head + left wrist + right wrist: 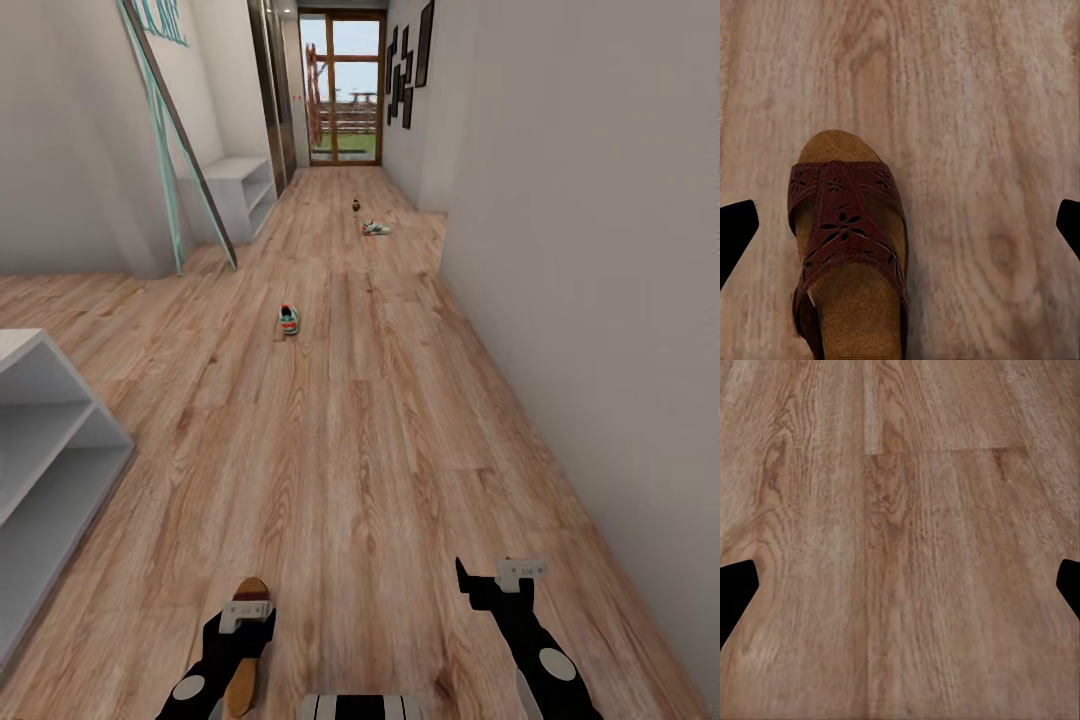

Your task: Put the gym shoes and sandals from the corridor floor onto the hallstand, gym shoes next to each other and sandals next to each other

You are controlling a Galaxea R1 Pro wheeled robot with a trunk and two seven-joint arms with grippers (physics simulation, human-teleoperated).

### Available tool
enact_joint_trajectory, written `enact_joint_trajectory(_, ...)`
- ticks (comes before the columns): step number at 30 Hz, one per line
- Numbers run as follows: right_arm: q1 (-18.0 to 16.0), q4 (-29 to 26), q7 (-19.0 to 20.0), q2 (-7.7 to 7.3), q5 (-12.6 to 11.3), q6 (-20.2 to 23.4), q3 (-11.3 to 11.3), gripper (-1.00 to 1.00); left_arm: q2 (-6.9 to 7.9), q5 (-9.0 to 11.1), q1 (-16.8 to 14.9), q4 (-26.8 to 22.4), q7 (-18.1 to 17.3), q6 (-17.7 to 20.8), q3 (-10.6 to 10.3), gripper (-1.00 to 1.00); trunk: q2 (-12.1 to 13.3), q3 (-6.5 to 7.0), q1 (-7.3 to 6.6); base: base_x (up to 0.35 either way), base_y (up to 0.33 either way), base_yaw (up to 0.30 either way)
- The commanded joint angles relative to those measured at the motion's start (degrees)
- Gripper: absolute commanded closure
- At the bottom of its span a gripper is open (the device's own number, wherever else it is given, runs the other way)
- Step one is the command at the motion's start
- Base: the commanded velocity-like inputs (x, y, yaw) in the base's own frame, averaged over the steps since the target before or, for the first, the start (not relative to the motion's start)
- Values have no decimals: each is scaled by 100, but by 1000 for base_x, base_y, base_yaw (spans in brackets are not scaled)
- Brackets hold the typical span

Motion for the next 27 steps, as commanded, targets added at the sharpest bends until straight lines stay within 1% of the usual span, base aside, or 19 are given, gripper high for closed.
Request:
enact_joint_trajectory(1,-1,-8,-3,0,-4,25,2,-100,0,-1,-2,3,-1,-16,1,-100,-2,-4,-2,-172,1,0)
enact_joint_trajectory(6,-1,-6,-3,0,-4,25,2,-100,0,-1,-2,3,-1,-19,2,-100,-2,-4,-2,-252,1,0)
enact_joint_trajectory(9,-1,-9,-3,0,-4,25,2,-100,1,-1,-2,3,-1,-17,2,-100,-2,-4,-2,-143,0,0)
enact_joint_trajectory(24,-1,-10,-3,0,-4,25,2,-100,1,-1,-2,3,-1,-17,2,-100,-2,-5,-2,-21,0,0)
enact_joint_trajectory(27,-1,-8,-3,-2,-4,28,2,-100,1,-1,-2,3,-1,-17,2,-100,-6,-81,6,0,0,0)
